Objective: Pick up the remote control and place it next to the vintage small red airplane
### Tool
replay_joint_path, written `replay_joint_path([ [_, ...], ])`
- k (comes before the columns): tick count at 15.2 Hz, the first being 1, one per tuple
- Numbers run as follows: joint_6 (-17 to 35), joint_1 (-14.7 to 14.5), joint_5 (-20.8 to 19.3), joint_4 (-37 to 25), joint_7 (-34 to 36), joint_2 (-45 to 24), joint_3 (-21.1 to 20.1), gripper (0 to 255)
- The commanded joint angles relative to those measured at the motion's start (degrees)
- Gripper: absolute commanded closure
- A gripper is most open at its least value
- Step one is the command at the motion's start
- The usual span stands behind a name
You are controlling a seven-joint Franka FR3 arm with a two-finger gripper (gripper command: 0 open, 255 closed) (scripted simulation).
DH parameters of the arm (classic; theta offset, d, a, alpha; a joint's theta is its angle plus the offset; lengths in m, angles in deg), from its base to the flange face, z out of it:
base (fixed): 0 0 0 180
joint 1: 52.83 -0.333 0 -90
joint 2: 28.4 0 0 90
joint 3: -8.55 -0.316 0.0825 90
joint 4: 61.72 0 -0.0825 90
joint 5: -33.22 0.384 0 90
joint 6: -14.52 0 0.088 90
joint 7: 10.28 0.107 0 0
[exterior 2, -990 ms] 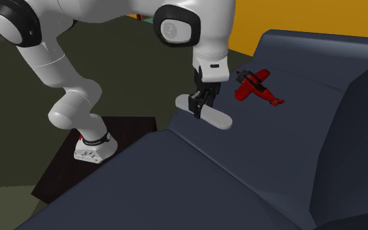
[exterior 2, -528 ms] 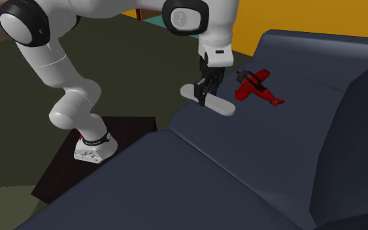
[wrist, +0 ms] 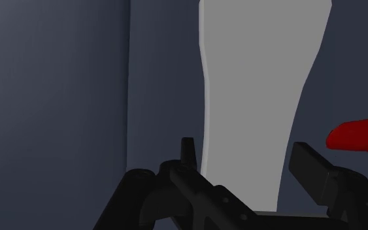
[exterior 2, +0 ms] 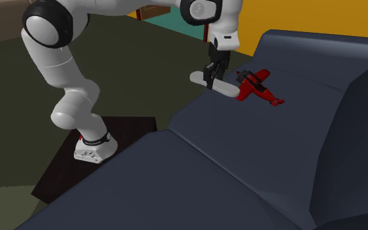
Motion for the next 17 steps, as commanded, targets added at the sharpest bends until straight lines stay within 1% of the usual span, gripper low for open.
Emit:
replay_joint_path([
  [1,-0.7,-1.3,-0.2,-2.7,2.7,-1.9,-1.3,255],
  [5,-2.1,-4.1,-1.1,-8.9,7.8,-6.8,-3.5,255],
  [8,-3.7,-6.5,-2.0,-14.7,11.5,-11.1,-5.0,255],
  [11,-5.8,-9.1,-3.2,-21.8,15.0,-16.2,-6.2,255],
  [12,-7.2,-10.6,-3.9,-26.1,16.7,-19.2,-6.7,255],
  [17,-2.8,-10.3,-3.7,-20.7,16.7,-18.2,-6.6,255],
])
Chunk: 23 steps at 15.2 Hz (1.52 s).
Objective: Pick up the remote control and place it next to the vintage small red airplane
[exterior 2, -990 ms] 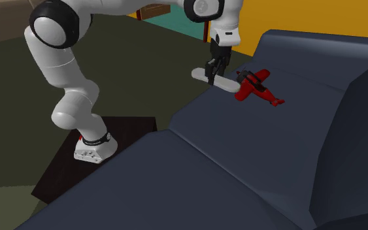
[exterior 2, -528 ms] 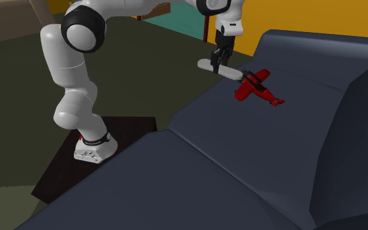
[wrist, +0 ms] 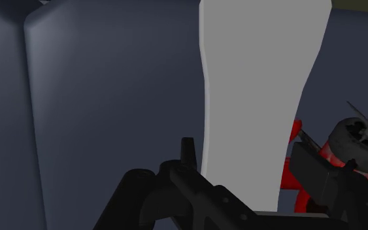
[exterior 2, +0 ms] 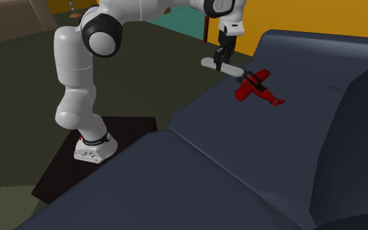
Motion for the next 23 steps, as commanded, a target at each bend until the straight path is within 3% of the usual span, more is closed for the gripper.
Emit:
replay_joint_path([
  [1,1.7,0.1,0.0,2.0,0.1,0.3,0.0,255],
  [23,18.4,0.5,-0.3,17.8,0.4,-0.5,0.3,255],
])
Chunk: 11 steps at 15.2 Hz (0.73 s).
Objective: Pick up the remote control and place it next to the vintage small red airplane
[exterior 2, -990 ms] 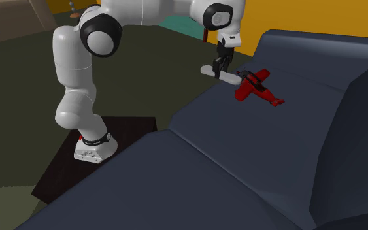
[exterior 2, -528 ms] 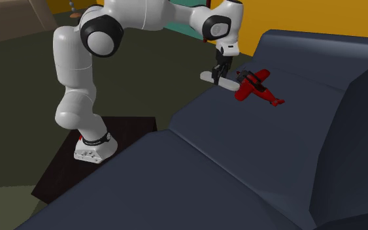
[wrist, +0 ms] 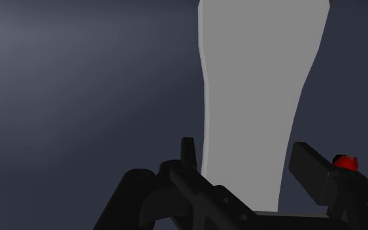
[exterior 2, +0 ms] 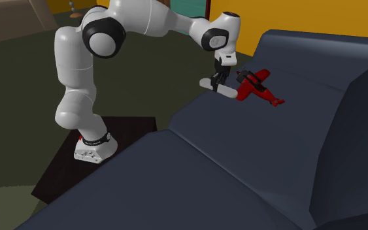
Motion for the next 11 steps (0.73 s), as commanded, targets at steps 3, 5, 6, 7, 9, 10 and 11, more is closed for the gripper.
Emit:
replay_joint_path([
  [3,2.8,0.0,-0.2,2.0,0.1,-0.7,0.1,255],
  [5,4.1,0.0,-0.3,3.0,0.2,-1.1,0.1,255],
  [6,4.8,0.0,-0.4,3.4,0.2,-1.4,0.2,255],
  [7,5.5,0.0,-0.4,3.8,0.2,-1.6,0.2,255],
  [9,6.8,0.0,-0.6,4.6,0.3,-2.2,0.3,255],
  [10,7.5,0.0,-0.6,5.0,0.4,-2.5,0.3,255],
  [11,8.1,-0.1,-0.7,5.4,0.4,-2.7,0.3,255],
])
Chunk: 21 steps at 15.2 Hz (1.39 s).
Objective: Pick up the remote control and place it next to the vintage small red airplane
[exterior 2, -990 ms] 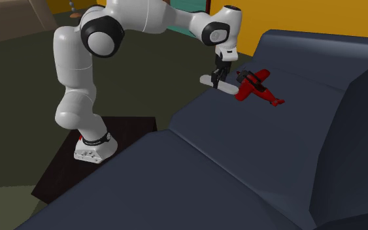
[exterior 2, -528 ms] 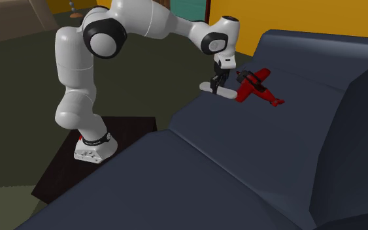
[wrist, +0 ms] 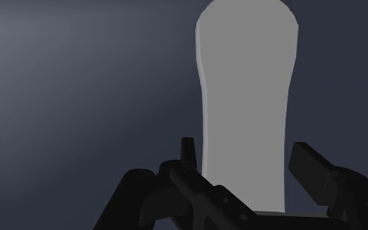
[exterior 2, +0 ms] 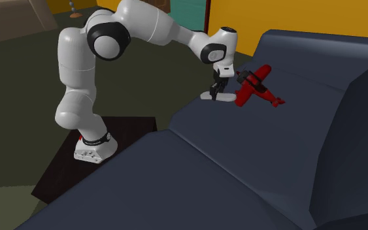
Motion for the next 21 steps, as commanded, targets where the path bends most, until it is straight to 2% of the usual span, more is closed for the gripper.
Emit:
replay_joint_path([
  [1,1.4,-0.1,-0.1,0.8,0.0,-0.8,0.0,255],
  [11,2.5,-0.1,-0.2,1.4,0.1,-1.3,0.0,255],
  [12,2.4,-0.2,-0.2,1.3,0.1,-1.4,0.0,0],
  [17,2.5,-0.1,-0.2,1.4,0.1,-1.3,0.0,0],
  [21,-3.8,0.0,0.4,-2.2,-0.3,1.3,-0.2,0],
])
